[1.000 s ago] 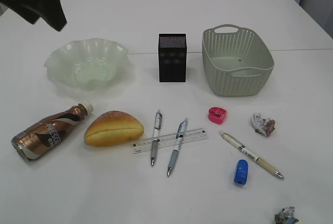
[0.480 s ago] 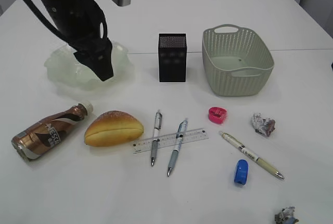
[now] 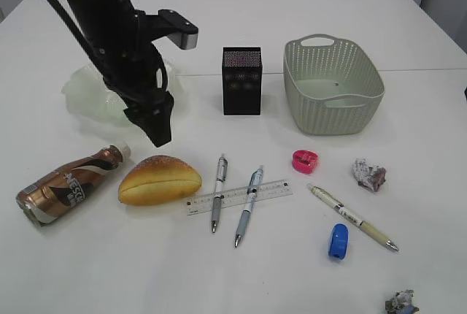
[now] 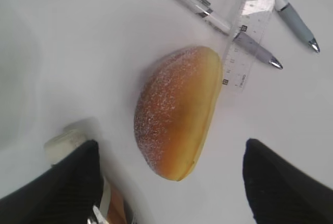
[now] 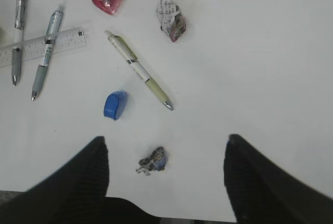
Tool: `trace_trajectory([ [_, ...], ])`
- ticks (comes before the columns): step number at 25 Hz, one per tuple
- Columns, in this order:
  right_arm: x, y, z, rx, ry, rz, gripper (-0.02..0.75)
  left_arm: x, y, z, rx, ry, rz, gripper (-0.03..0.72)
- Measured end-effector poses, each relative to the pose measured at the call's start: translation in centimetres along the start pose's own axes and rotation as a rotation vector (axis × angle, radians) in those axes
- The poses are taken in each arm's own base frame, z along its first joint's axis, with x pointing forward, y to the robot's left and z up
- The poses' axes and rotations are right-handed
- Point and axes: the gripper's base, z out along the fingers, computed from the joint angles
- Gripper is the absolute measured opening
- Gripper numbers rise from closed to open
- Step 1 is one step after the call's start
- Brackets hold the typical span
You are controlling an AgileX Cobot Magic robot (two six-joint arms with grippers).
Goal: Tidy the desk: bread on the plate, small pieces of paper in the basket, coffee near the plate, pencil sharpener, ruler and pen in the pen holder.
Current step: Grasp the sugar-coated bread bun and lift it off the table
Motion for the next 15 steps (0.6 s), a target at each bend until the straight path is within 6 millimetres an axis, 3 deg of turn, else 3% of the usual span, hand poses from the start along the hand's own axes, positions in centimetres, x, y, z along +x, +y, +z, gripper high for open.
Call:
trace_trajectory([
  [15, 0.0, 0.0, 0.0, 0.002, 0.0, -0.004, 0.539, -0.2, 0.5, 5.5, 0.061, 0.094, -0.014, 0.629],
])
